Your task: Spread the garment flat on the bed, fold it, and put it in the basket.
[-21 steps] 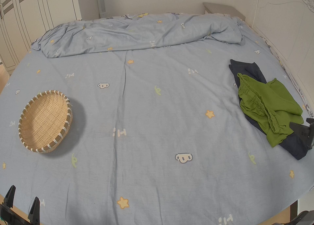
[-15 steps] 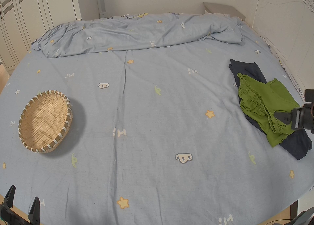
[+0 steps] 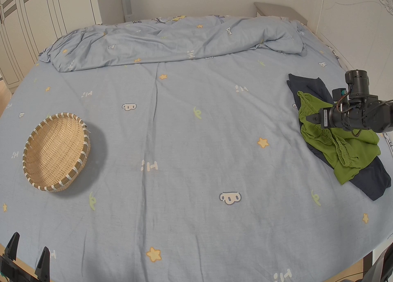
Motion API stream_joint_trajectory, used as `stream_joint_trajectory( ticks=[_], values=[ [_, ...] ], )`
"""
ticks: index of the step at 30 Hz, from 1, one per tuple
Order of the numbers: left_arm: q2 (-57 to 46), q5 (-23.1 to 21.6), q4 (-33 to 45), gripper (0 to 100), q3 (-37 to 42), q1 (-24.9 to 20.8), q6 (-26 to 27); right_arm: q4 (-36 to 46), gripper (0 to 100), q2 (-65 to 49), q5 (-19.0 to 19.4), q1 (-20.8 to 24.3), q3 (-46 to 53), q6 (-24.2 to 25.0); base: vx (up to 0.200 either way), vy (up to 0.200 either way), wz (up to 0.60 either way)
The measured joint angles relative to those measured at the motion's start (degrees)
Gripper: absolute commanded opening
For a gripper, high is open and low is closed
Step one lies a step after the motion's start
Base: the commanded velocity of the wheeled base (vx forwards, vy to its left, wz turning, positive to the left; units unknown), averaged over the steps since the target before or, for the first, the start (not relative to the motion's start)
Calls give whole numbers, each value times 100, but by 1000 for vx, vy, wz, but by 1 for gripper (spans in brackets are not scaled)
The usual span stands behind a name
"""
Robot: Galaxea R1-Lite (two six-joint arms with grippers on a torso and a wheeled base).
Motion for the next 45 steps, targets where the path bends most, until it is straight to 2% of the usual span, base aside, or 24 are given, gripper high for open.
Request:
stream_joint_trajectory(
  ticks=[5, 14, 15, 30, 34, 40, 45],
  values=[
    [0, 2, 0, 100, 0, 0, 0, -20, 100, 535, -180, 5, -477, -20, 0, 0, 0],
    [0, 2, 0, 100, 0, 0, 0, -17, 100, 881, -167, 0, -805, 35, 0, 0, 0],
    [0, 2, 0, 100, 0, 0, 0, -17, 0, 901, -167, 2, -822, 38, 0, 0, 0],
    [0, 2, 0, 100, 0, 0, 0, 60, 0, 1169, -138, -28, -1163, 87, 0, 0, 0],
    [0, 2, 0, 100, 0, 0, 0, 400, 0, 1185, -123, -16, -1295, 93, 0, 0, 0],
    [0, 2, 0, 100, 0, 0, 0, 2005, 0, 1139, -2, 79, -1885, 461, 0, 0, 0],
    [0, 0, 0, 100, 0, 0, -2, 3789, 0, 887, 410, 389, -2608, 1076, 0, 0, 0]
  ],
)
